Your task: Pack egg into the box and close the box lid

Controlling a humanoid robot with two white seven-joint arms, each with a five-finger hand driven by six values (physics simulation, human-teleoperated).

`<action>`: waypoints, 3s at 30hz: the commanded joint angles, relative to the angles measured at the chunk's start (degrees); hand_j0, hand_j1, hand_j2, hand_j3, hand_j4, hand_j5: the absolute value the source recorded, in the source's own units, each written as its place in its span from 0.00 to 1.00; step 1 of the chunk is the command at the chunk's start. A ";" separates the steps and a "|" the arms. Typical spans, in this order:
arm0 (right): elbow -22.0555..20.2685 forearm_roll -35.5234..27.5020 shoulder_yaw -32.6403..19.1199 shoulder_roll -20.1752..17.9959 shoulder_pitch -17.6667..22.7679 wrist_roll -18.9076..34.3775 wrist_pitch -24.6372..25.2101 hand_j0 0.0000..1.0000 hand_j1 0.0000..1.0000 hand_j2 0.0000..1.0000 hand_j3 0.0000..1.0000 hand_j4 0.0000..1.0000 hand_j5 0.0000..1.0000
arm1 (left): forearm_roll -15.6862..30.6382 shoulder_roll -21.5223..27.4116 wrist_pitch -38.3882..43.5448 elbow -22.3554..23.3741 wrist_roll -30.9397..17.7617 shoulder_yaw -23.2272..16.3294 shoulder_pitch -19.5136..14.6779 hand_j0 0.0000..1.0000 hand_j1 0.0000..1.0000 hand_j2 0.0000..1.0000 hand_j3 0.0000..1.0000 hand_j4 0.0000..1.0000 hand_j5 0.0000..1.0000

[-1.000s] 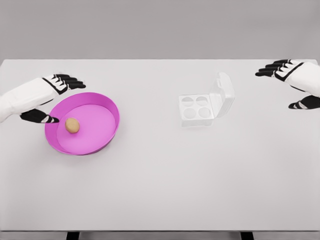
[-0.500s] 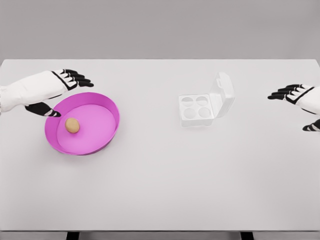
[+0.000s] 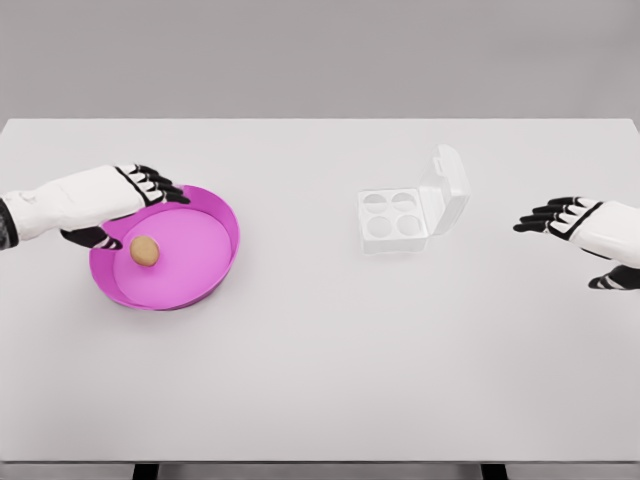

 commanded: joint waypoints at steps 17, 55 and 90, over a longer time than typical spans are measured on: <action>0.66 -0.26 0.04 -0.17 -0.18 -0.03 0.16 1.00 1.00 1.00 1.00 1.00 1.00 | 0.13 1.95 0.16 0.42 0.03 -2.85 0.53 0.85 0.85 0.85 0.85 0.85 0.85; 4.35 0.62 0.56 -0.44 0.53 -0.03 0.16 1.00 1.00 1.00 1.00 1.00 1.00 | -2.68 1.16 0.16 5.34 0.03 -4.78 0.18 0.79 0.79 0.79 0.79 0.79 0.79; 20.44 3.70 17.00 4.57 -20.57 -0.03 0.16 1.00 1.00 1.00 1.00 1.00 1.00 | -3.12 0.01 0.16 6.40 0.03 -5.40 -0.18 0.76 0.76 0.76 0.76 0.76 0.76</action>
